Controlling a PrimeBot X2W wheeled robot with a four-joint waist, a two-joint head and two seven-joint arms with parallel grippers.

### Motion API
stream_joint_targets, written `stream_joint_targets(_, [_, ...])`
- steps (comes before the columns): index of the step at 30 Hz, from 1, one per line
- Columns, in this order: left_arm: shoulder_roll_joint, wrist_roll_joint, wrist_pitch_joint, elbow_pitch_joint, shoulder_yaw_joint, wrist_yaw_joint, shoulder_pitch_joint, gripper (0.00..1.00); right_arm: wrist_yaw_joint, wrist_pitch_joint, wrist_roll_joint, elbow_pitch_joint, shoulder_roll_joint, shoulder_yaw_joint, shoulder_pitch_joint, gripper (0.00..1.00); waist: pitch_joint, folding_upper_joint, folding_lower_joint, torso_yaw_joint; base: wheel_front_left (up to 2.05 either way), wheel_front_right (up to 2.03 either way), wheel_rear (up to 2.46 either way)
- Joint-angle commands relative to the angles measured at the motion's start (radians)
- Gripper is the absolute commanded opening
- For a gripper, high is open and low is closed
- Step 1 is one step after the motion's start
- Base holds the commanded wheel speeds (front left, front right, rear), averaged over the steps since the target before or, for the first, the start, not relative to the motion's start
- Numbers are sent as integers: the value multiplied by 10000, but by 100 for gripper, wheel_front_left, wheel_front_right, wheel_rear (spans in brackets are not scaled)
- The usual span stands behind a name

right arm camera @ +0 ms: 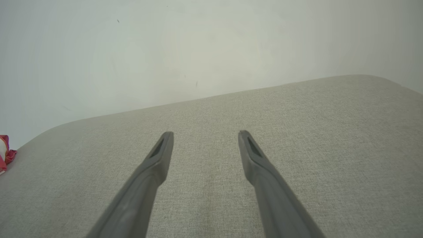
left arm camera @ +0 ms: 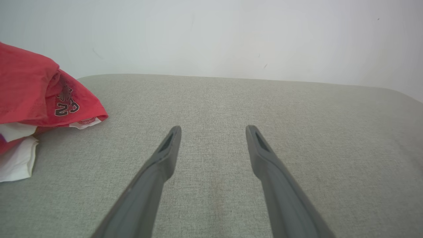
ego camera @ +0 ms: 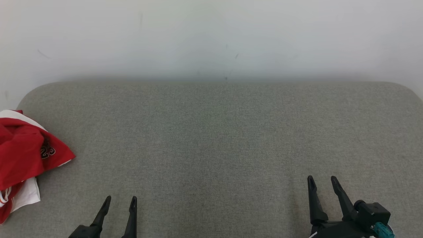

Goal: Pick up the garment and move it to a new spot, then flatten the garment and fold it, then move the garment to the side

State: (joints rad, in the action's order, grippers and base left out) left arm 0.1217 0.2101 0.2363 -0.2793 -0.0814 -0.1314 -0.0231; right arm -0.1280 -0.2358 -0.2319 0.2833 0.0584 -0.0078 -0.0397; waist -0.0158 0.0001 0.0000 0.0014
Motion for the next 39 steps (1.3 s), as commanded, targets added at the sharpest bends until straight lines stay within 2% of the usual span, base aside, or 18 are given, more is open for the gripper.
stream_joint_targets(1, [-23,-201,54,32,31,13,89,100,-41,-66,162,-9,-11,-6,79,100,0,-1,0,2,0,0,0])
stream_joint_targets(15, [-114,-1143,317,-37,102,15,230,100,-44,-312,1148,-3,-44,-20,159,100,41,-1,0,34,0,0,0])
stream_joint_targets(29, [-157,-1005,298,-4,215,15,253,100,-44,-291,1026,-24,-62,8,197,100,53,-1,0,132,0,0,0])
stream_joint_targets(34, [-268,-975,298,32,373,15,227,100,-44,-290,900,-125,-23,247,189,100,-15,-1,0,422,0,0,0])
stream_joint_targets(39, [-339,-973,296,25,404,15,225,100,-44,-290,773,-181,115,617,138,100,-81,-1,0,1101,0,0,0])
